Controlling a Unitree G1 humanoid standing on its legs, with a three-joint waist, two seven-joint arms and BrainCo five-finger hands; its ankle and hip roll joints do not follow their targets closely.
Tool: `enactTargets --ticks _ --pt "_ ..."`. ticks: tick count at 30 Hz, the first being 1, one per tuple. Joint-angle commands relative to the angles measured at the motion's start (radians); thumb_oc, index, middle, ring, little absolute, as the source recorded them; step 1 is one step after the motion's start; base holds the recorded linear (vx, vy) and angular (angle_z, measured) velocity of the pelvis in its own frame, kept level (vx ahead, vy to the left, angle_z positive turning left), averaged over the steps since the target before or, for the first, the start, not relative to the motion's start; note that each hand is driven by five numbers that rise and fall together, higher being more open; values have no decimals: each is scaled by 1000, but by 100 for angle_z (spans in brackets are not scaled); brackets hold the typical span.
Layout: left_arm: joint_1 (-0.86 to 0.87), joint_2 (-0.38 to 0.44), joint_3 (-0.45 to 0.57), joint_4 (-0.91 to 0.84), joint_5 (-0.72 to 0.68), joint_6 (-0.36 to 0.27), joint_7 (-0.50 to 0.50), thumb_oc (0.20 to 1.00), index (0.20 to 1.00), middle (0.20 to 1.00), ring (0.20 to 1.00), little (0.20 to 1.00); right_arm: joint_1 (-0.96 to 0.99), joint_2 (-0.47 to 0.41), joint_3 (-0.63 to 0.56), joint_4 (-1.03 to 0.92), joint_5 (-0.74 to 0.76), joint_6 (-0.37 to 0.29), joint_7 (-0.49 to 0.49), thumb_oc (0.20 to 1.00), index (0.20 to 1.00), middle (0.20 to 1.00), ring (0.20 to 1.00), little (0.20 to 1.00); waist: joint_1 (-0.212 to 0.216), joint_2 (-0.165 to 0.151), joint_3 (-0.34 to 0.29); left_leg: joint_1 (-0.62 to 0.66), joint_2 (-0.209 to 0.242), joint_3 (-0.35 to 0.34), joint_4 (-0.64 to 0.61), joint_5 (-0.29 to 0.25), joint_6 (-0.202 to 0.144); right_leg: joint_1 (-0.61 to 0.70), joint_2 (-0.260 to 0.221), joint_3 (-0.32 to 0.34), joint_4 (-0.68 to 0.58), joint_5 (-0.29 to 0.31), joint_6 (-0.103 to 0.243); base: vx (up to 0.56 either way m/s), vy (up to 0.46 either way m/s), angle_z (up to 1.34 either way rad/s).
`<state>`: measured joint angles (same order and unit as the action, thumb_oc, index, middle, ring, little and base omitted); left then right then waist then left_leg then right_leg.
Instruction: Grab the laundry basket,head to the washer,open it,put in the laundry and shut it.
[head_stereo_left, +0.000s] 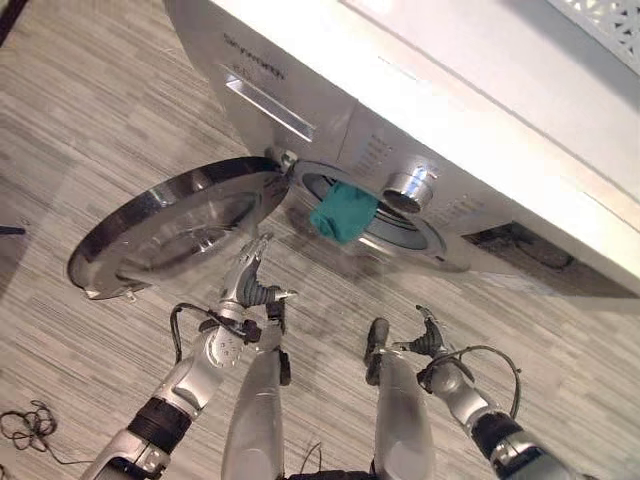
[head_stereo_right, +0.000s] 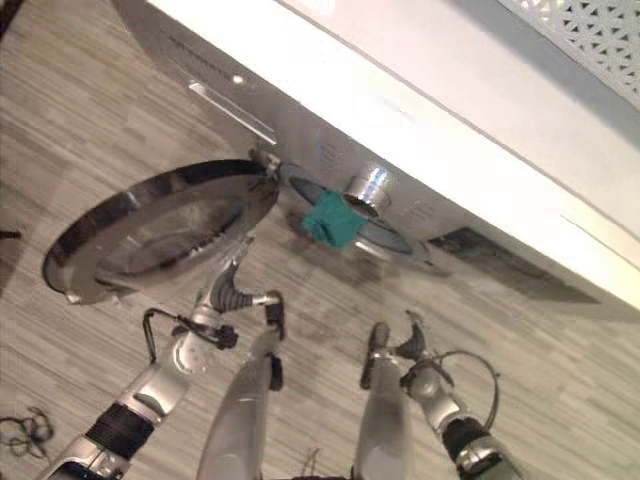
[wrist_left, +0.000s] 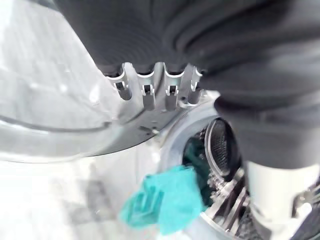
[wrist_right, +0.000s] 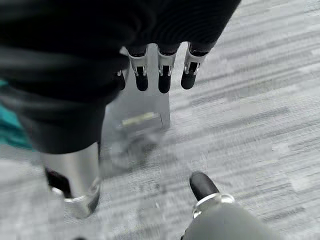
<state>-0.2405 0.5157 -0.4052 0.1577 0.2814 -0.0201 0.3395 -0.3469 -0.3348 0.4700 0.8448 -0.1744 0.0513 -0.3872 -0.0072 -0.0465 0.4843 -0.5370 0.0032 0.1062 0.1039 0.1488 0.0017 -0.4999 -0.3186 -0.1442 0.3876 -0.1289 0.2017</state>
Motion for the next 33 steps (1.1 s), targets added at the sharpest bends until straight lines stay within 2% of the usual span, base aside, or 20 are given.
enactTargets --ticks 1,2,3,4,5,6,7,8,10,12,13,14,15,16,17,18,21,28,29,33 --pt "-39 13 24 -61 -11 -57 -5 1000 1000 1000 1000 1000 -88 -10 40 69 -21 11 7 1000 1000 1000 1000 1000 40 46 36 29 -3 -44 89 -207 39 -11 32 -106 -128 270 -10 -240 213 -14" --pt "-29 15 20 -59 -21 -56 -4 1000 1000 1000 1000 1000 -97 3 57 88 -19 7 7 1000 1000 1000 1000 1000 45 51 36 20 -2 -42 87 -188 44 -14 55 -98 -47 213 -29 -329 222 -19" --pt "-22 12 15 -55 -32 -56 -9 1000 1000 1000 1000 1000 -98 22 70 107 -12 -1 8 1000 1000 1000 1000 1000 56 54 36 13 4 -40 76 -156 46 -3 102 -88 46 133 -45 -191 -1 -21" --pt "-10 9 14 -56 -44 -59 -9 1000 1000 1000 1000 1000 -104 41 80 134 -5 -6 9 1000 1000 1000 1000 1000 71 42 36 19 4 -36 65 -144 36 32 125 -93 47 67 -68 -248 -161 -13" --pt "26 4 20 -73 -73 -65 -5 1000 1000 1000 1000 1000 -138 77 102 176 5 -11 12 1000 1000 1000 1000 1000 113 27 36 -3 17 -46 44 -94 8 106 160 -125 -42 24 -99 -160 -178 2" --pt "28 7 22 -76 -73 -65 -5 1000 1000 1000 1000 1000 -140 79 103 179 6 -12 11 1000 1000 1000 1000 1000 113 26 36 -2 19 -46 41 -91 5 108 163 -126 -47 25 -101 -188 -219 -3" --pt "38 2 15 -81 -83 -73 -9 1000 1000 1000 1000 1000 -163 91 114 203 14 -17 10 1000 1000 1000 1000 1000 138 22 36 -9 34 -46 24 -67 -9 146 184 -134 -94 4 -115 -159 -243 -14" --pt "60 -7 10 -88 -102 -78 -11 1000 1000 1000 1000 1000 -188 113 127 213 50 -31 8 1000 1000 1000 1000 1000 166 13 36 -16 68 -53 -13 -17 -33 150 222 -141 -127 -18 -139 -199 -321 -35" --pt "61 -23 -2 -95 -110 -82 -15 1000 1000 1000 1000 1000 -207 123 122 226 90 -43 0 1000 1000 1000 1000 1000 178 9 36 -26 92 -62 -52 28 -67 156 252 -173 -170 -29 -154 -141 -279 -38" --pt "45 -40 -26 -98 -106 -79 -12 1000 1000 1000 1000 1000 -227 129 113 226 122 -51 -11 1000 1000 1000 1000 1000 170 9 36 -57 121 -28 -56 49 -91 170 265 -229 -209 -37 -154 -121 -262 0" --pt "37 -41 -36 -99 -108 -75 -12 1000 1000 1000 1000 1000 -242 118 109 238 132 -46 -17 1000 1000 1000 1000 1000 164 13 36 -103 133 -10 -6 54 -100 148 262 -249 -200 -32 -165 -119 -165 68" --pt "31 -40 -28 -110 -113 -77 -13 1000 1000 1000 1000 1000 -247 121 119 233 137 -45 -20 1000 1000 1000 1000 1000 157 9 36 -90 161 22 28 6 -91 132 255 -266 -179 -43 -173 -96 -76 86" --pt "33 -40 -38 -116 -113 -79 -13 1000 1000 1000 1000 1000 -248 136 132 244 136 -42 -23 1000 1000 1000 1000 1000 155 -4 36 -111 176 15 69 -10 -83 116 248 -272 -164 -40 -170 -46 -11 93" --pt "27 -35 -44 -128 -118 -79 -14 1000 1000 1000 1000 1000 -252 149 134 260 145 -36 -29 1000 1000 1000 1000 1000 156 -9 36 -126 169 -19 94 -27 -74 107 244 -277 -151 -36 -166 -18 0 42" --pt "27 -33 -44 -129 -119 -79 -14 1000 1000 1000 1000 1000 -254 150 134 261 145 -36 -30 1000 1000 1000 1000 1000 155 -9 36 -129 168 -22 98 -29 -73 107 244 -279 -150 -37 -165 35 29 27" --pt "14 -30 -66 -133 -110 -76 -11 1000 1000 1000 1000 1000 -244 164 114 297 155 -26 -35 1000 1000 1000 1000 1000 152 -3 36 -157 168 -18 114 -33 -70 78 226 -311 -100 -42 -170 35 39 12" --pt "-8 -28 -80 -135 -116 -71 4 1000 1000 1000 1000 1000 -261 181 68 360 213 -27 -51 1000 1000 1000 1000 1000 165 6 36 -199 138 -44 121 -35 -66 37 206 -323 -74 -43 -167 49 78 26" --pt "5 -28 -87 -153 -124 -85 10 1000 1000 1000 1000 1000 -334 148 -61 451 355 -39 -80 1000 1000 1000 1000 1000 197 67 36 -261 100 -35 101 -38 -70 -35 161 -348 -39 -44 -148 30 71 21" --pt "9 -29 -96 -158 -128 -87 13 1000 1000 1000 1000 1000 -383 129 -91 491 383 -32 -90 1000 1000 1000 1000 1000 206 84 36 -284 94 -29 107 -45 -70 -58 150 -354 -34 -44 -142 28 49 23" --pt "2 -42 -121 -164 -137 -94 11 1000 1000 1000 1000 1000 -444 95 -129 546 423 -29 -93 1000 1000 1000 1000 1000 222 106 36 -314 91 -17 113 -54 -70 -89 132 -358 -26 -43 -130 13 36 6"
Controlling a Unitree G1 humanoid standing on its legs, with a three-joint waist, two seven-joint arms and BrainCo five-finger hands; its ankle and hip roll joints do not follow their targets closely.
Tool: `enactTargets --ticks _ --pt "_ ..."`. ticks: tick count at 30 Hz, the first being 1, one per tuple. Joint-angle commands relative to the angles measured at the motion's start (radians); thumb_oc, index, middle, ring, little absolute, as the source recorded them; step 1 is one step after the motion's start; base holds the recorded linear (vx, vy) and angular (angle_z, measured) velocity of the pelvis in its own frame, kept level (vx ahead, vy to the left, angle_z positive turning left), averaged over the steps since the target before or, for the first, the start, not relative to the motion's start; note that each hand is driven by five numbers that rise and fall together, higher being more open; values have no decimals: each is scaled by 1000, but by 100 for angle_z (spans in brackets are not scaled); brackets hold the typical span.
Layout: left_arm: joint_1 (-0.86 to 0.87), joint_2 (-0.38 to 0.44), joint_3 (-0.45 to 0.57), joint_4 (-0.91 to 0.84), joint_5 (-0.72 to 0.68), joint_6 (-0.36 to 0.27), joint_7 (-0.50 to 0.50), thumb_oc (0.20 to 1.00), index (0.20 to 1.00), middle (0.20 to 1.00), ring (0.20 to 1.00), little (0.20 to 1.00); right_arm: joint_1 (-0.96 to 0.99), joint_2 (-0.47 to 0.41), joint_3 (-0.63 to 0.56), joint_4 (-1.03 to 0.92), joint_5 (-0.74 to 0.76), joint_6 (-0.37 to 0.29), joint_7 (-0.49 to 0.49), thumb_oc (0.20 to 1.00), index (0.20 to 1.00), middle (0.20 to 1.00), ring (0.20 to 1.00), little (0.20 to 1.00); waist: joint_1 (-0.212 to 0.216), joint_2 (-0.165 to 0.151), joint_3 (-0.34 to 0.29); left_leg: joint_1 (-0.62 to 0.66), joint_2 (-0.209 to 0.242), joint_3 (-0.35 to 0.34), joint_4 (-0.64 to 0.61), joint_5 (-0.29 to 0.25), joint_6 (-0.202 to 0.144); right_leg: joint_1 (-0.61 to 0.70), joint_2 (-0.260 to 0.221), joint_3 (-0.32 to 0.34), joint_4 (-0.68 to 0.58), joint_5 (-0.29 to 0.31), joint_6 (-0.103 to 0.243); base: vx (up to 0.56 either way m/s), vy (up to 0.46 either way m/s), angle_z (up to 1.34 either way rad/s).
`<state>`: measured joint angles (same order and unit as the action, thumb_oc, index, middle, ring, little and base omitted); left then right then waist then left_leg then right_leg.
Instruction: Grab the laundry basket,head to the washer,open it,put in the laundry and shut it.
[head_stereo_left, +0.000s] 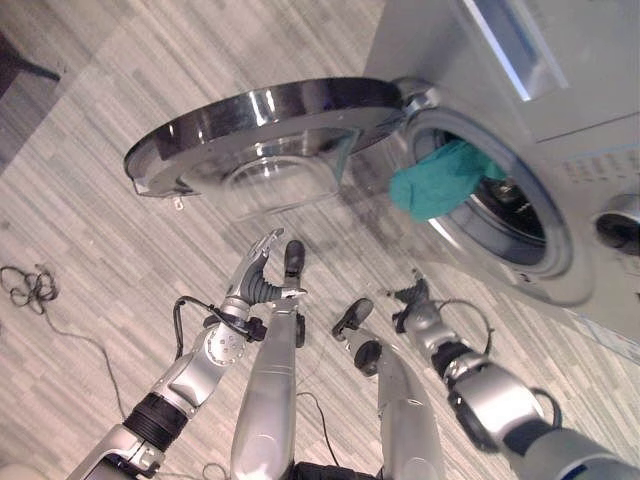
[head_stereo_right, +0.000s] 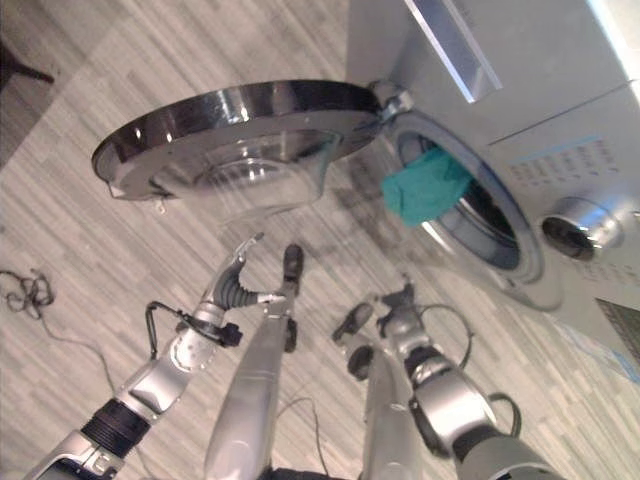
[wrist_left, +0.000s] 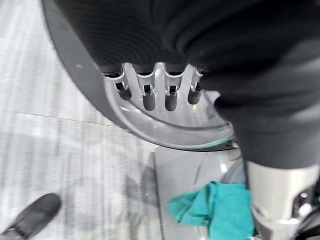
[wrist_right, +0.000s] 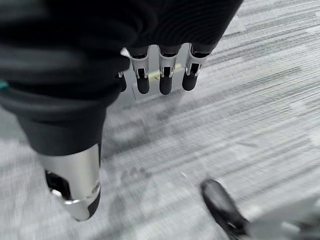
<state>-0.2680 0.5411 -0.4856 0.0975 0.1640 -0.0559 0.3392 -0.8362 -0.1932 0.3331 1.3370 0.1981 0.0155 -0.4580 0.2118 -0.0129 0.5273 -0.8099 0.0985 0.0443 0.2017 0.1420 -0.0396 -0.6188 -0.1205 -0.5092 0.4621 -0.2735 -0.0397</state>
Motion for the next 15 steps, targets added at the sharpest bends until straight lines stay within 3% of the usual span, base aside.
enactTargets --ticks 1,6,15 --pt "29 -70 -56 -112 -33 -66 12 1000 1000 1000 1000 1000 22 -68 10 81 49 19 -29 1000 1000 1000 1000 1000 9 82 -7 -50 -5 52 15 -50 -30 20 -76 4 -100 107 120 14 46 4" --pt "2 -95 -93 -121 -74 -74 17 1000 1000 1000 1000 1000 -20 -146 -27 164 73 44 -23 1000 1000 1000 1000 1000 20 124 -7 -105 -4 66 57 -68 -26 -35 -111 -3 -53 99 133 2 15 0" --pt "-19 -131 -135 -123 -121 -89 13 1000 1000 1000 1000 1000 -52 -291 -94 242 91 64 -16 1000 1000 1000 1000 1000 32 220 -7 -221 5 71 213 -132 -10 -169 -210 4 155 26 142 6 17 9"
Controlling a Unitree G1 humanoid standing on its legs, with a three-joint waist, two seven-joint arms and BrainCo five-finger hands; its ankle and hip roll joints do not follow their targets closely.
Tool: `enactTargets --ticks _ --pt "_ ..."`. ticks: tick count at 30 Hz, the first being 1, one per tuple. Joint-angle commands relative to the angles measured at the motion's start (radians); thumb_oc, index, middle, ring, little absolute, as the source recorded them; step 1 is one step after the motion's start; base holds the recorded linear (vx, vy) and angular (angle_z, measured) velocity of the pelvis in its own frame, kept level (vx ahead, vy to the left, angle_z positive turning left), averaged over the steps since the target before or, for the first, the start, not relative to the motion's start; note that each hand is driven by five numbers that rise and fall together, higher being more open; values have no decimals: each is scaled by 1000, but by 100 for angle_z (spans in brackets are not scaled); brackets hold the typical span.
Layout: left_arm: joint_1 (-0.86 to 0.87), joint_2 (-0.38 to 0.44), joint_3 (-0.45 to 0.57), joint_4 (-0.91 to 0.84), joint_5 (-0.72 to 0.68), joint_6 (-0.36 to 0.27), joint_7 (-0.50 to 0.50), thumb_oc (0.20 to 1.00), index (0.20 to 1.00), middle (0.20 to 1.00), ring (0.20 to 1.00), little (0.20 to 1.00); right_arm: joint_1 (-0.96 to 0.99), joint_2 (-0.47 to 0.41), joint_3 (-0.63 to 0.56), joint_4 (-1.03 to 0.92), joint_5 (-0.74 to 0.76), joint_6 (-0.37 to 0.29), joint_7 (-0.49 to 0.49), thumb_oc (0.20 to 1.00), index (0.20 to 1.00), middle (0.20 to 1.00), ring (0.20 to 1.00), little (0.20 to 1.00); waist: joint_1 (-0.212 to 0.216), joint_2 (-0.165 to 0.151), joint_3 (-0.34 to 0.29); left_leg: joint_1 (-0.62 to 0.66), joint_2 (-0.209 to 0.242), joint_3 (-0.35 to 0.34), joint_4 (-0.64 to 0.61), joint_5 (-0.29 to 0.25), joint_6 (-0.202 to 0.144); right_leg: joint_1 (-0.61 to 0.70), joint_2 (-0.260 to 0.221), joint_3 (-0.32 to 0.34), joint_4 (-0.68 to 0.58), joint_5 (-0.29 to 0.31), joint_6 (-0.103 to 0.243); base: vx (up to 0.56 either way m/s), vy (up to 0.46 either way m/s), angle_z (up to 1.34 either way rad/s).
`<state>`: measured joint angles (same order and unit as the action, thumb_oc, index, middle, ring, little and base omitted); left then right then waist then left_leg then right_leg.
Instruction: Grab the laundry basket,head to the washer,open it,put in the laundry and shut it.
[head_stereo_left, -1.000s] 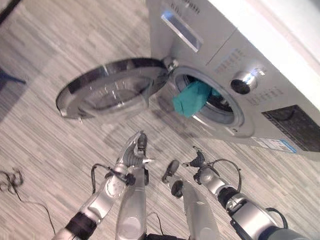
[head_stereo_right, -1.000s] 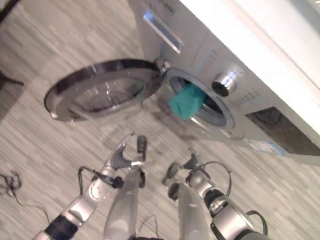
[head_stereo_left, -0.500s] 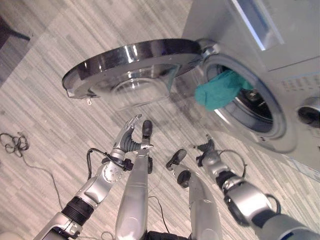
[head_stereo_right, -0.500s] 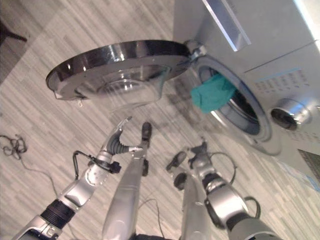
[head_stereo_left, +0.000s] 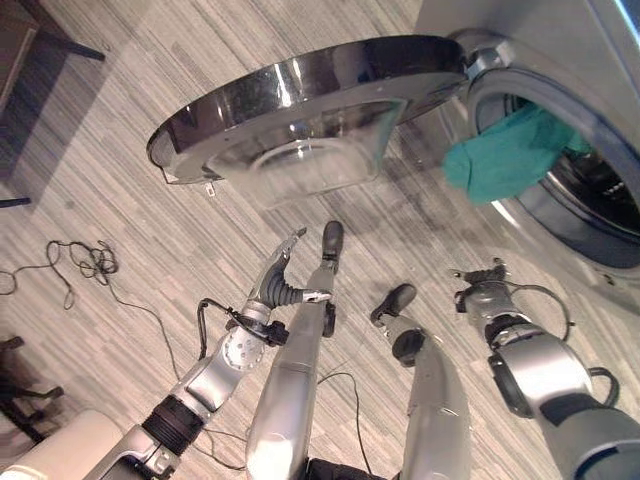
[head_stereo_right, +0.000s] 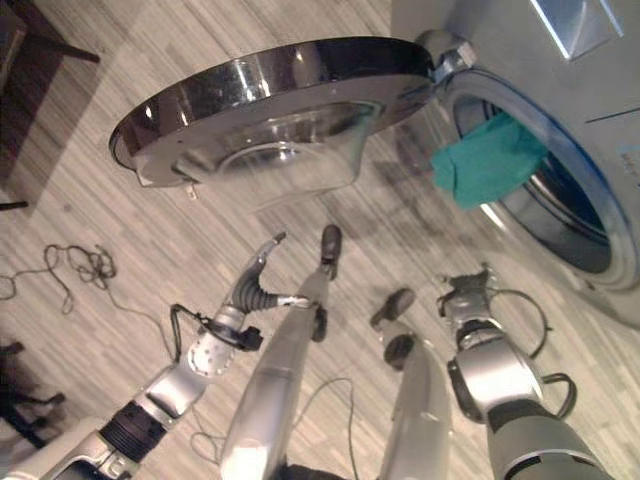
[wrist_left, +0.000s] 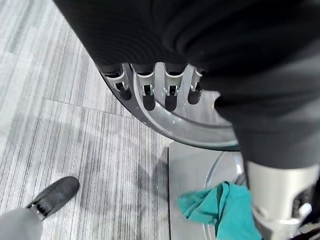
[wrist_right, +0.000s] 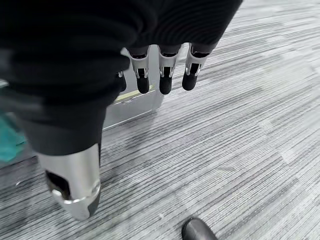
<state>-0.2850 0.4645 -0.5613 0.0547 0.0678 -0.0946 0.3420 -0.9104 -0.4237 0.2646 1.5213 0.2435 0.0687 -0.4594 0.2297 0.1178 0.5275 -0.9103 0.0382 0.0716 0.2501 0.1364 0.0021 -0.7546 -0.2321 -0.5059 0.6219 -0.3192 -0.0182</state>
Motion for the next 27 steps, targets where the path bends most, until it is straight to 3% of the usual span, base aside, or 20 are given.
enactTargets --ticks 1,6,14,19,27 --pt "-7 -58 -64 -75 -29 -52 13 1000 1000 1000 1000 1000 12 -69 -30 59 52 9 -16 1000 1000 1000 1000 1000 15 99 -7 -136 64 44 191 -135 -49 -50 -110 5 24 61 118 19 9 15" --pt "-29 -63 -83 -69 -34 -56 12 1000 1000 1000 1000 1000 -38 -104 -44 60 82 -3 -26 1000 1000 1000 1000 1000 20 122 -7 -187 43 35 265 -167 -36 -109 -135 29 124 19 112 26 -6 13" --pt "-48 -50 -92 -78 -70 -78 21 1000 1000 1000 1000 1000 -122 -125 -39 52 129 -27 -32 1000 1000 1000 1000 1000 33 118 -7 -281 9 11 384 -209 -29 -191 -162 62 237 -39 82 22 -32 14" --pt "-32 -26 -80 -104 -85 -72 32 1000 1000 1000 1000 1000 -152 -200 -66 79 185 -31 -51 1000 1000 1000 1000 1000 39 111 -7 -354 -10 -5 453 -230 -24 -245 -186 63 322 -80 60 31 -33 16" --pt "-14 -9 -68 -128 -105 -76 38 1000 1000 1000 1000 1000 -217 -310 -67 86 229 -38 -63 1000 1000 1000 1000 1000 52 121 -7 -413 -29 -14 479 -231 -29 -293 -220 63 377 -103 58 25 -14 8"
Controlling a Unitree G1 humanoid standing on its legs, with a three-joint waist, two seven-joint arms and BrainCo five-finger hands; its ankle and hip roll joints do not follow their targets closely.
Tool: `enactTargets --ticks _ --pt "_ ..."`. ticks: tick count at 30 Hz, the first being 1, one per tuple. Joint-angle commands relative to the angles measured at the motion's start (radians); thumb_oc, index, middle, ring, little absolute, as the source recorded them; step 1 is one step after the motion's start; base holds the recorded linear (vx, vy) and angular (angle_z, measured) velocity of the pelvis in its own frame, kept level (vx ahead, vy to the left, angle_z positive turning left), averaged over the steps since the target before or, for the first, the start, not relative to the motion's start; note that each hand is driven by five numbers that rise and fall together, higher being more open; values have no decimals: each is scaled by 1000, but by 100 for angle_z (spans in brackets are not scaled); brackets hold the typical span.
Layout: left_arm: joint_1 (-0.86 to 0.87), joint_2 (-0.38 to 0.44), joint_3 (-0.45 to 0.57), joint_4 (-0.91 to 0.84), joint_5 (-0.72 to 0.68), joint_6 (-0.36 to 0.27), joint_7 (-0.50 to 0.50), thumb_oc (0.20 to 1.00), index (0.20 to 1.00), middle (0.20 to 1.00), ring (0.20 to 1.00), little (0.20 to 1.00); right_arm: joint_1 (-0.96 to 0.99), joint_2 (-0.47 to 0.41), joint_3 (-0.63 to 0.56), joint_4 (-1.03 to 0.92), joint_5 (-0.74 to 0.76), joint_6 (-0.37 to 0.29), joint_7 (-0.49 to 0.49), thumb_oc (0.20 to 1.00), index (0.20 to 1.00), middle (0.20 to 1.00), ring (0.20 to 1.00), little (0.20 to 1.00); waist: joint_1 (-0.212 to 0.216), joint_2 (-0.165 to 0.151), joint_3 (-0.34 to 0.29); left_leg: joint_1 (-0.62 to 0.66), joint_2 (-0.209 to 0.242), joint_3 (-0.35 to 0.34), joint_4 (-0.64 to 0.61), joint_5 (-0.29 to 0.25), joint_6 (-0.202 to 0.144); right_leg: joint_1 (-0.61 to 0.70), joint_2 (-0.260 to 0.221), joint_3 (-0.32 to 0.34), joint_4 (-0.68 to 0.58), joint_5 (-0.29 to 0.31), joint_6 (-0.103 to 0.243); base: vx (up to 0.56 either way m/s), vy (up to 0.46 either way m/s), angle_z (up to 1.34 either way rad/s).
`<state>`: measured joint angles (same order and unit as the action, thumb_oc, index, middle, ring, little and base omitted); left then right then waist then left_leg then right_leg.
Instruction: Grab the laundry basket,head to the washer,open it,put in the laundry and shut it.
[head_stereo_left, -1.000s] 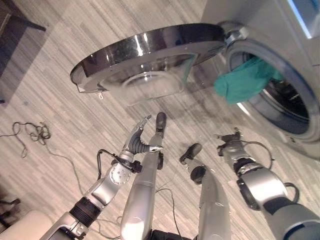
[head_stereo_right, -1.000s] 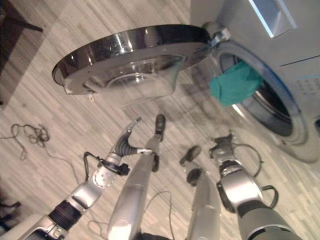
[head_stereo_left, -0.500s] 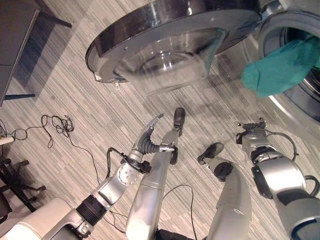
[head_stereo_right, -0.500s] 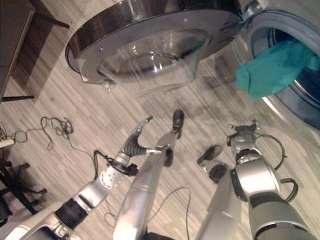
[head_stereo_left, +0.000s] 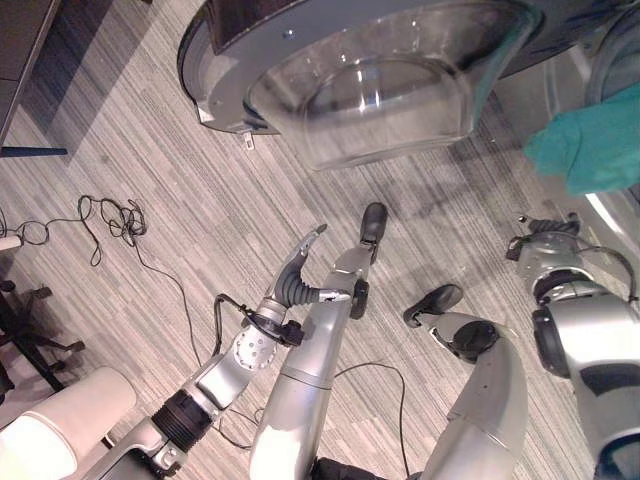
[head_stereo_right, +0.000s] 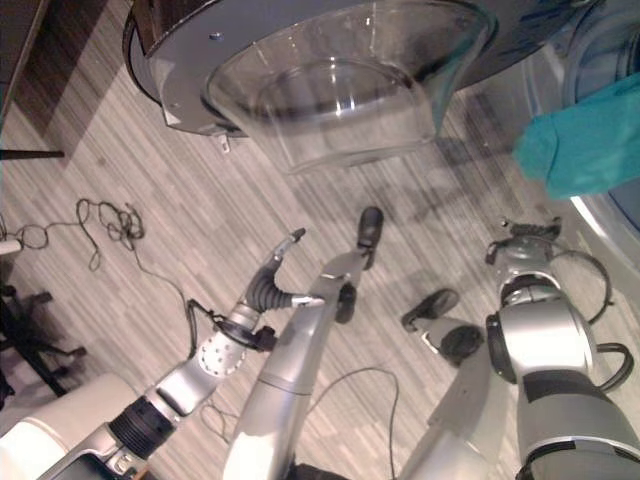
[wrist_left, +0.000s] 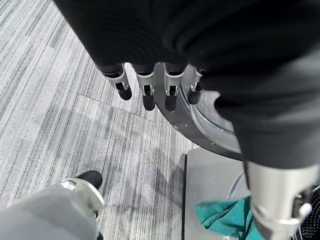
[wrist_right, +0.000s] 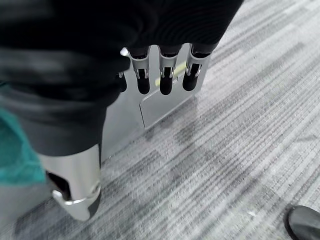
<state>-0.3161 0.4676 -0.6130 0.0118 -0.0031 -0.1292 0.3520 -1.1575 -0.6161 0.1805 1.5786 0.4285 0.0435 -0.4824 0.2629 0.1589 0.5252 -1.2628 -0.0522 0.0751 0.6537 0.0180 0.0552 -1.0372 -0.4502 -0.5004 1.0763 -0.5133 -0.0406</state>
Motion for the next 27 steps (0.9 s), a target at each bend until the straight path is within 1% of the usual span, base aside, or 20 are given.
enactTargets --ticks 1,3,5,10,11,12,14,15,17,18,20,21,22,24,26,27 --pt "21 -11 -13 -93 -41 -42 27 1000 1000 1000 1000 1000 23 -137 20 31 45 -12 -43 1000 1000 1000 1000 1000 19 82 -5 -68 56 -20 78 -112 -82 -17 -8 59 -69 88 81 27 -7 8" --pt "25 -6 -6 -102 -46 -45 28 1000 1000 1000 1000 1000 16 -161 15 28 54 -16 -49 1000 1000 1000 1000 1000 21 86 -5 -77 51 -18 81 -112 -84 -24 -17 60 -57 84 82 25 5 10" --pt "25 -6 -2 -104 -49 -44 28 1000 1000 1000 1000 1000 8 -170 10 25 65 -19 -46 1000 1000 1000 1000 1000 23 88 -5 -82 47 -18 83 -112 -85 -29 -25 59 -47 78 82 29 -1 12" --pt "19 -9 9 -109 -57 -58 37 1000 1000 1000 1000 1000 -32 -177 -1 4 121 -51 -37 1000 1000 1000 1000 1000 34 96 -5 -111 28 -22 97 -117 -84 -60 -52 66 -11 62 85 47 9 8" --pt "18 -11 9 -111 -60 -62 39 1000 1000 1000 1000 1000 -41 -179 -5 0 138 -60 -35 1000 1000 1000 1000 1000 36 97 -5 -117 24 -22 103 -120 -83 -66 -57 67 -4 61 86 53 0 10" --pt "19 -9 12 -113 -62 -70 47 1000 1000 1000 1000 1000 -67 -182 -20 -10 183 -83 -36 1000 1000 1000 1000 1000 47 99 -6 -130 16 -22 112 -124 -82 -74 -72 65 13 56 88 63 -1 11" --pt "19 -8 13 -114 -62 -71 48 1000 1000 1000 1000 1000 -72 -184 -25 -10 194 -87 -37 1000 1000 1000 1000 1000 49 101 -6 -136 13 -21 115 -125 -82 -78 -76 67 20 54 89 48 -7 12" --pt "23 -3 24 -117 -62 -77 53 1000 1000 1000 1000 1000 -86 -185 -64 -20 268 -115 -29 1000 1000 1000 1000 1000 59 108 -6 -146 5 -23 123 -129 -82 -86 -87 71 39 50 89 56 -11 8" --pt "28 3 27 -113 -60 -80 57 1000 1000 1000 1000 1000 -100 -178 -83 -25 317 -138 -27 1000 1000 1000 1000 1000 70 107 -12 -158 -5 -23 136 -135 -81 -92 -101 70 57 42 90 76 -9 12" --pt "34 6 28 -108 -57 -82 63 1000 1000 1000 1000 1000 -125 -160 -82 -37 339 -160 -29 1000 1000 1000 1000 1000 82 107 -19 -168 -11 -25 152 -143 -81 -92 -112 65 73 38 93 61 -5 15" --pt "33 6 28 -106 -56 -85 65 1000 1000 1000 1000 1000 -139 -149 -78 -45 348 -173 -33 1000 1000 1000 1000 1000 84 108 -21 -172 -13 -28 156 -146 -81 -92 -115 64 78 36 95 50 1 11" --pt "33 12 29 -109 -55 -91 70 1000 1000 1000 1000 1000 -163 -145 -75 -67 360 -195 -43 1000 1000 1000 1000 1000 90 107 -25 -179 -17 -30 160 -149 -81 -89 -125 57 87 36 99 44 1 11" --pt "33 12 30 -109 -55 -91 70 1000 1000 1000 1000 1000 -163 -144 -75 -67 360 -195 -44 1000 1000 1000 1000 1000 89 107 -25 -179 -18 -31 161 -149 -81 -89 -126 57 88 35 99 46 -8 9" --pt "37 24 28 -118 -56 -98 78 1000 1000 1000 1000 1000 -195 -157 -45 -101 337 -218 -70 1000 1000 1000 1000 1000 94 102 -31 -185 -24 -35 160 -149 -81 -94 -132 54 95 33 98 30 4 3" --pt "40 27 31 -122 -58 -99 80 1000 1000 1000 1000 1000 -201 -162 -36 -114 323 -222 -84 1000 1000 1000 1000 1000 93 101 -33 -185 -25 -36 158 -149 -81 -96 -134 53 96 32 98 0 0 0" --pt "46 35 35 -128 -58 -100 86 1000 1000 1000 1000 1000 -211 -173 -20 -136 302 -229 -105 699 699 699 699 699 90 96 -36 -186 -26 -37 160 -149 -81 -98 -134 55 98 31 96 0 0 0"
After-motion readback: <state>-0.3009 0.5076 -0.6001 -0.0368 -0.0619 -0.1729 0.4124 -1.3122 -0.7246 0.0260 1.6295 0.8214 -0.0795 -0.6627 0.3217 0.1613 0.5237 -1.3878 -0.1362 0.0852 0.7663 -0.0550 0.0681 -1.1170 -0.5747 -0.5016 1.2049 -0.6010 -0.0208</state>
